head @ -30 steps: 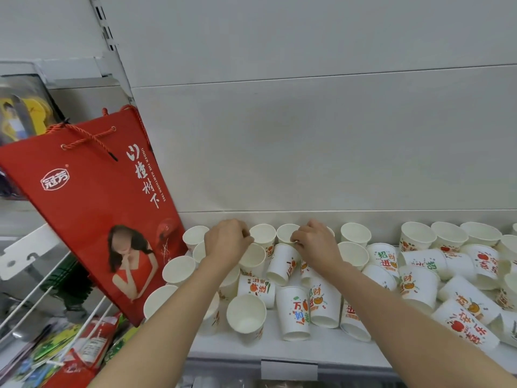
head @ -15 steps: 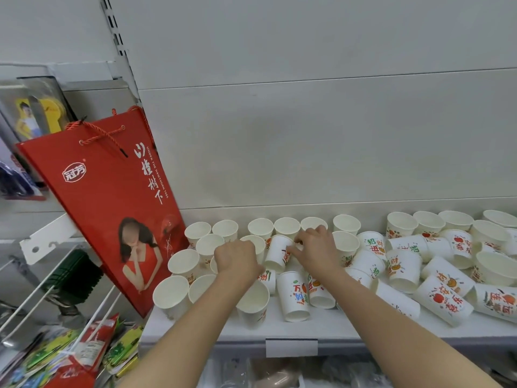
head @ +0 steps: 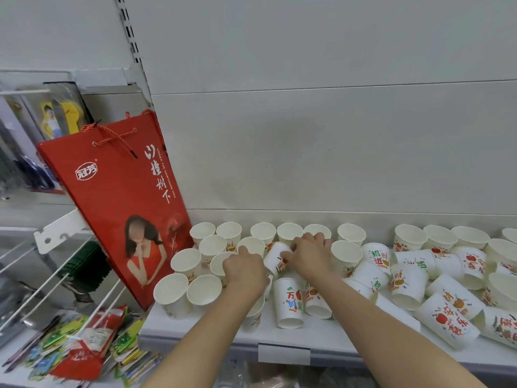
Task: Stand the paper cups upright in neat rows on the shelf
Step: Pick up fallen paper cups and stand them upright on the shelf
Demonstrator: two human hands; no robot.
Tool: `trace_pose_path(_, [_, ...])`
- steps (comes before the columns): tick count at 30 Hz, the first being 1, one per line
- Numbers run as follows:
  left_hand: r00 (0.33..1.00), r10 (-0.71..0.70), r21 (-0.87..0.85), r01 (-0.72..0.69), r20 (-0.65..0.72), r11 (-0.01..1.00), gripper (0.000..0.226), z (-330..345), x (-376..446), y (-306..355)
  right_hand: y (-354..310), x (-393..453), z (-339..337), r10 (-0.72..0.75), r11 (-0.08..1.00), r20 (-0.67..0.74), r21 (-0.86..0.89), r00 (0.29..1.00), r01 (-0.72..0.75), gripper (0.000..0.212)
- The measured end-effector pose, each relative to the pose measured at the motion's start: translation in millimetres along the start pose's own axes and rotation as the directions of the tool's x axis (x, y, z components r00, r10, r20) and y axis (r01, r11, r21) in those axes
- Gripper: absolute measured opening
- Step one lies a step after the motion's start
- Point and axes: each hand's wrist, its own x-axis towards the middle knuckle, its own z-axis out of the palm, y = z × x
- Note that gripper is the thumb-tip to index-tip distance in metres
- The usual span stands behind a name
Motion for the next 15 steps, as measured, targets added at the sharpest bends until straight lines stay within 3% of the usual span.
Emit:
trace_pose_path(4, [0.997,-0.072,0.019,0.071,0.014,0.997,0.052,2.0,-0.6,11.5,3.7,0.1,-9.1,0.010,0.974,0.003,0.228,1.000,-0.010,0.020])
trace_pose_path(8, [0.991,-0.134,-0.020,0.134,0.016,0.991,0.046,2.4,-1.6,16.2,14.1,-2.6,-17.8,-0.090,0.885,-0.003,0.458,0.996,0.082,0.013])
trace_pose_path(15, [0.955,-0.297,-0.369,0.273,-0.008,0.888,0.041,-3.4,-2.7,9.3,23.3,-10.5,-24.1,-0.272,0.890,-0.073,0.360,0.959,0.280,0.001])
